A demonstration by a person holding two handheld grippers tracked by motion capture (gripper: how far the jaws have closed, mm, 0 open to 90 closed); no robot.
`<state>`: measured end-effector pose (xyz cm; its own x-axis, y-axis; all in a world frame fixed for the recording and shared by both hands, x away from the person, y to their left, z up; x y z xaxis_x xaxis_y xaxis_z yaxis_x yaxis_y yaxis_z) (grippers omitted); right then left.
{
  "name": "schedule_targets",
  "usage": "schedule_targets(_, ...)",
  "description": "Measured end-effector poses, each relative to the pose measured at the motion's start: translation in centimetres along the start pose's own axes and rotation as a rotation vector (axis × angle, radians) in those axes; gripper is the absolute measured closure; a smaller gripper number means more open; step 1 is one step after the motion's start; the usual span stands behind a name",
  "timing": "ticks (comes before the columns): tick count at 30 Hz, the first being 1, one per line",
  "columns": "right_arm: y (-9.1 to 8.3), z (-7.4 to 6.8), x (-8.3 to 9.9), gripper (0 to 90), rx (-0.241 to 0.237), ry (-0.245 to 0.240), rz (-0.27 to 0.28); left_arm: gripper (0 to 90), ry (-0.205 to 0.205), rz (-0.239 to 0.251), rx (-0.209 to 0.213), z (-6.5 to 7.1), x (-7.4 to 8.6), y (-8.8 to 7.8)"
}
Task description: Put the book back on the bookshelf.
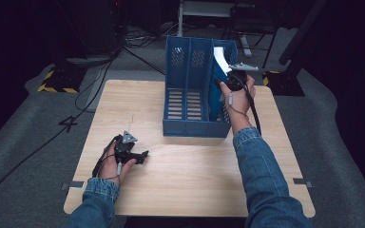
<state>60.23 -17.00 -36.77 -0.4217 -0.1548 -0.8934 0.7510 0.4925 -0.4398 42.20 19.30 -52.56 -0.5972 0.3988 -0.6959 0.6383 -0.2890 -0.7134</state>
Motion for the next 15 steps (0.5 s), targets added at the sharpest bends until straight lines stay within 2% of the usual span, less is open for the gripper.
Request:
schedule_targets(4,-0.1,0.1,-0.1,54.0,-0.003,-0.013,-0.016,18.5,-0.002,-0.003,0.0,0.0,0.1,-0.1)
schedule_targets(7,-0.3,0.2,-0.2,50.4,-0.01,-0.023,0.007,18.5,-0.002,-0.002,0.0,0.0,0.1,-0.1)
schedule_targets(12,-2.0,0.1,-0.7,48.0,-0.018,-0.026,0.017,18.5,-0.002,-0.002,0.0,0.0,0.1,-0.1)
schedule_targets(14,-3.3,0.0,-1.2,45.0,-0.016,-0.035,0.038,18.4,-0.003,0.0,-0.003,0.0,0.1,-0.1)
schedule_targets(15,-3.3,0.0,-1.2,45.0,-0.016,-0.035,0.038,18.4,-0.003,0.0,-0.003,0.0,0.1,-0.1)
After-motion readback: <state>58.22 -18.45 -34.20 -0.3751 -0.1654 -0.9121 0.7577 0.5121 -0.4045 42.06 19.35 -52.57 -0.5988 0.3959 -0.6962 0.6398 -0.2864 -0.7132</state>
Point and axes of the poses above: each handheld gripper's, and its own axes: y roughly forward along the jaws, x roughly out of its underside, z roughly to its right, the point moved 3 cm from there along y, roughly forward along the jaws, and after that the axes turned 8 degrees about -x, right-handed, at the moved point
